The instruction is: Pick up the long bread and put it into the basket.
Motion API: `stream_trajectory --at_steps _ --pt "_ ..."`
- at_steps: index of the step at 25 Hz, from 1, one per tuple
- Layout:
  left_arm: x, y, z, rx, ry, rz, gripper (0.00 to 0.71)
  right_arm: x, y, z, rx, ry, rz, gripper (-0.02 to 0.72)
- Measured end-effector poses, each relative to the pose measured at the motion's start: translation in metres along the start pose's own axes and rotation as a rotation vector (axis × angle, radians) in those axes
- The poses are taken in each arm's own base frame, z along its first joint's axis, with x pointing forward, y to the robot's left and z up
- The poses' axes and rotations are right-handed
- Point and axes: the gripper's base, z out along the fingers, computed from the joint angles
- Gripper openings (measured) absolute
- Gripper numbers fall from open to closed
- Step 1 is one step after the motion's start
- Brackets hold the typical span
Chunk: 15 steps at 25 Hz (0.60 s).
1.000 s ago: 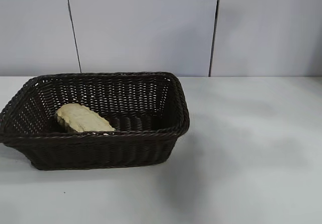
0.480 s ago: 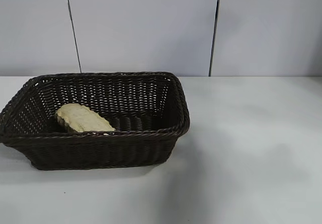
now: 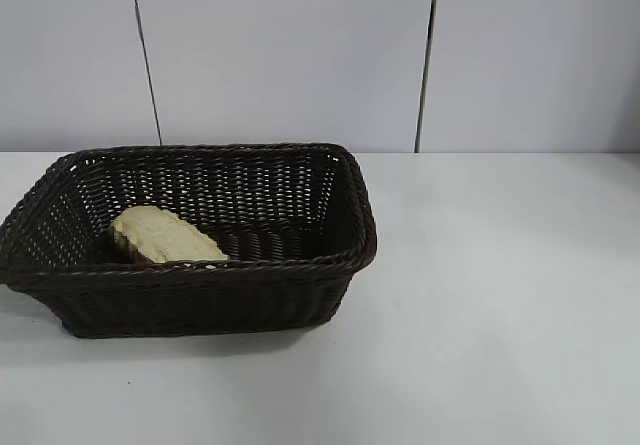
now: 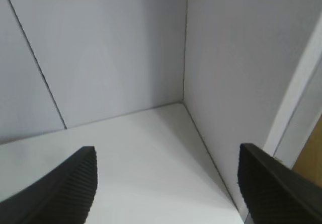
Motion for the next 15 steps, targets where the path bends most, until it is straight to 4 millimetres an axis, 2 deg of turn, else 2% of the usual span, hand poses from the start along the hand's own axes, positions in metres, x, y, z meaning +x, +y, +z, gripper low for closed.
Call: stream_trajectory --at_steps 3,8,12,15 --pt "0.000 0.000 0.000 0.000 0.000 -0.001 0.605 0.036 -0.002 0.010 -0.004 0.049 -0.027 0.538" --pt "0.000 0.000 0.000 0.000 0.000 -0.001 0.605 0.084 -0.003 0.053 0.010 0.238 -0.064 0.538" --pt "0.000 0.000 0.000 0.000 0.000 -0.001 0.605 0.111 -0.004 0.076 0.019 0.362 -0.075 0.538" --pt "0.000 0.000 0.000 0.000 0.000 -0.001 0.605 0.122 -0.004 0.085 0.023 0.410 -0.081 0.538"
